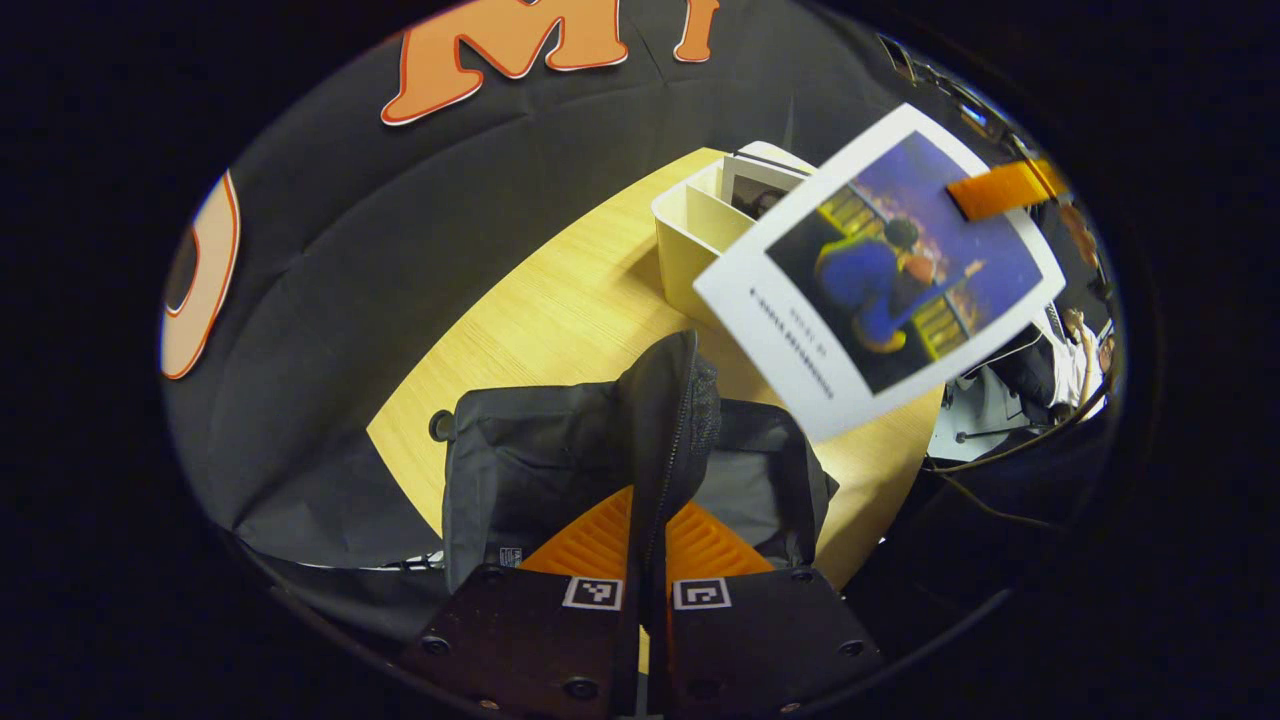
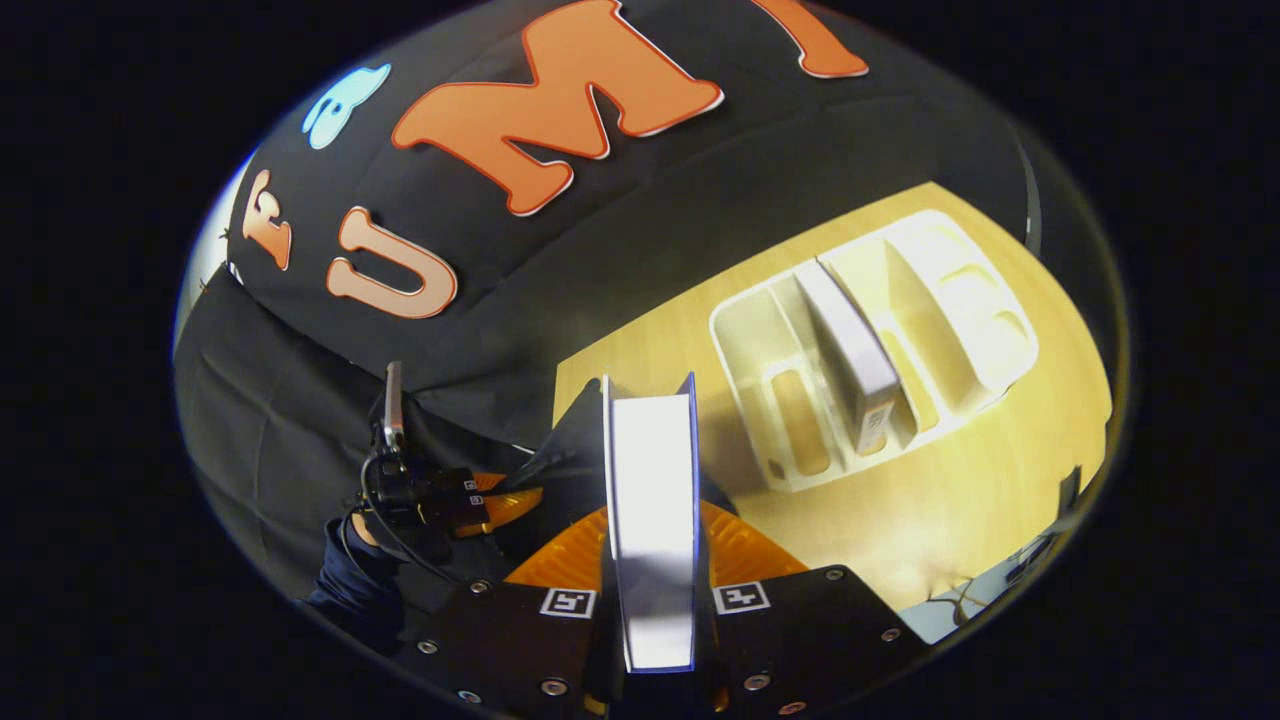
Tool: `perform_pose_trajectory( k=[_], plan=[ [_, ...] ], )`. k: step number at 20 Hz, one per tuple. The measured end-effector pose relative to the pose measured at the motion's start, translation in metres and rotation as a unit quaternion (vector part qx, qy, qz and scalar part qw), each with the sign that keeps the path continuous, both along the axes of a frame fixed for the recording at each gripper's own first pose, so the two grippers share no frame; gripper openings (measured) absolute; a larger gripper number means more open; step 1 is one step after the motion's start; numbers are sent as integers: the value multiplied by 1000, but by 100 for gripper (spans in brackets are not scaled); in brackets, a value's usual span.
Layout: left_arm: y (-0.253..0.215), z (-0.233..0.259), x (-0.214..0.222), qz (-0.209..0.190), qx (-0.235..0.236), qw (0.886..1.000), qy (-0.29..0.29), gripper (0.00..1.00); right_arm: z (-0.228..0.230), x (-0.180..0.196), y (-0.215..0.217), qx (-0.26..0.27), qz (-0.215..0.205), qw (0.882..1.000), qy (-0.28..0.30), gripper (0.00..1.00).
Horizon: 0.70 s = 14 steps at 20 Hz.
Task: Open the schoolbag, grab two books from the bookshelf and put them into the schoolbag.
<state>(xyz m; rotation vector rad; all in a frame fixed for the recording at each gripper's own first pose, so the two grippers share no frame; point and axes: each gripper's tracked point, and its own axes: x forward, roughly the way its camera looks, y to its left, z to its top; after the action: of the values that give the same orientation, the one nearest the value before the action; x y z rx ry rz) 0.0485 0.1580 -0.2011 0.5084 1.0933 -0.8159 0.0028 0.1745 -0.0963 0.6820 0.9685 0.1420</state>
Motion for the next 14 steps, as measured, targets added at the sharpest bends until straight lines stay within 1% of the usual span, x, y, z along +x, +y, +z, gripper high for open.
perform_pose_trajectory(
  k=[3, 6, 8, 11, 14],
  plan=[
    [1, 2, 0, 8, -4, 1000, -3, 5, -29, -4, 24, 27, -6, 1000, 13, 27],
    [-4, 2, 0, 21, -17, 1000, -5, 5, -46, 3, 46, 58, -15, 998, 13, 28],
    [-8, 4, 0, 26, -27, 999, -11, 5, -60, 10, 58, 69, -19, 997, 13, 28],
    [-15, 9, -5, 29, -46, 998, -18, 5, -86, 18, 77, 86, -22, 996, 21, 28],
    [-22, 10, -13, 28, -62, 998, -13, 4, -107, 28, 94, 115, -40, 992, 23, 28]
  ],
)
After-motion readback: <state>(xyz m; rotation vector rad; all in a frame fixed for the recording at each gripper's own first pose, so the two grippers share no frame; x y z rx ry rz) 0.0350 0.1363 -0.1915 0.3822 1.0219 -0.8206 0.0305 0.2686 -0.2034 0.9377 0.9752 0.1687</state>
